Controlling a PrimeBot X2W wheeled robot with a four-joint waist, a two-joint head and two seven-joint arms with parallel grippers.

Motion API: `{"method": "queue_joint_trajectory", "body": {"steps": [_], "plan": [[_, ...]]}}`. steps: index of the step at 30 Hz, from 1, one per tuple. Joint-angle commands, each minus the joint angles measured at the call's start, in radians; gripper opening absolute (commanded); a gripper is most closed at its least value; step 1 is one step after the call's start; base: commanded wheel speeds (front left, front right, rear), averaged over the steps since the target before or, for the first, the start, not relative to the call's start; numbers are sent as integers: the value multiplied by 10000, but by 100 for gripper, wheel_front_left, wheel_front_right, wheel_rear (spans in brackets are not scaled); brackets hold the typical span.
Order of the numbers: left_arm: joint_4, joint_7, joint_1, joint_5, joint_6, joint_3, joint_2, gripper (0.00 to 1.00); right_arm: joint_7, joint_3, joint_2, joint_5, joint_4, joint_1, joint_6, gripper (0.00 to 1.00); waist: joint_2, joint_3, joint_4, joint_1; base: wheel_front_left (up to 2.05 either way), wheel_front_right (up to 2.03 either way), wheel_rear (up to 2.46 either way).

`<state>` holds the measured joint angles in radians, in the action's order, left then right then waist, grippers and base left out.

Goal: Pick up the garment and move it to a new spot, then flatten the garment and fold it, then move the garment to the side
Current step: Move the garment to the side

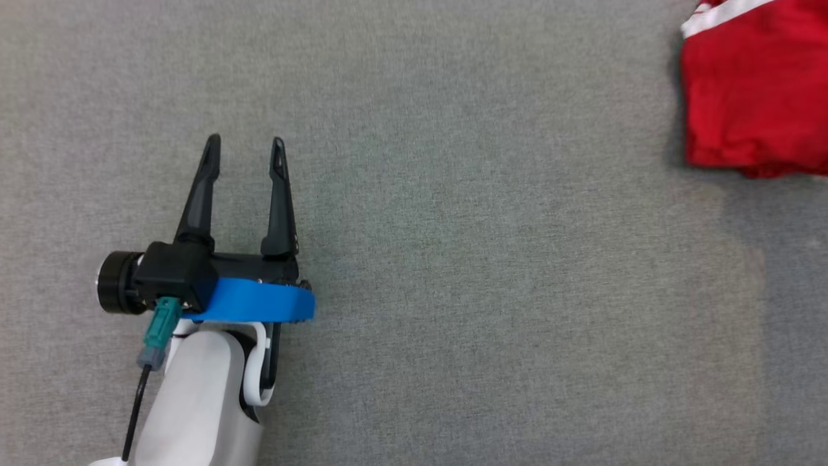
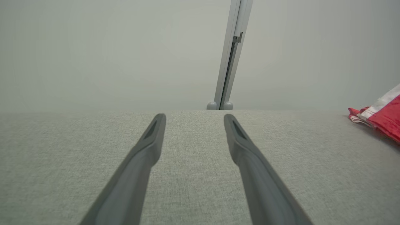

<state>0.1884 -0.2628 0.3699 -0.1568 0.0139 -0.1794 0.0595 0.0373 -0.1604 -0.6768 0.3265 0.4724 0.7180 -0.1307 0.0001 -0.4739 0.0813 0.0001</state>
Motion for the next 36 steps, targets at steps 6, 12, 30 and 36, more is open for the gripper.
{"method": "queue_joint_trajectory", "body": {"steps": [6,12,30,36], "plan": [[-398,0,405,199,39,-84,173,100,184,20,-1379,597,542,718,-2,0,-1,-747,-5,-1,0,0,0],[-744,113,676,303,129,-206,190,100,285,-196,-2079,674,1246,1306,-2,0,-1,-1155,-13,-1,0,0,0],[-919,91,859,182,216,-431,218,100,-303,358,-1546,-516,3611,2807,-4,100,-1,-1460,-256,-1,0,0,0],[-707,42,553,65,272,-351,237,100,-1354,658,-981,-709,3765,2879,-2,100,-1,-860,-286,-1,0,0,0]]}}
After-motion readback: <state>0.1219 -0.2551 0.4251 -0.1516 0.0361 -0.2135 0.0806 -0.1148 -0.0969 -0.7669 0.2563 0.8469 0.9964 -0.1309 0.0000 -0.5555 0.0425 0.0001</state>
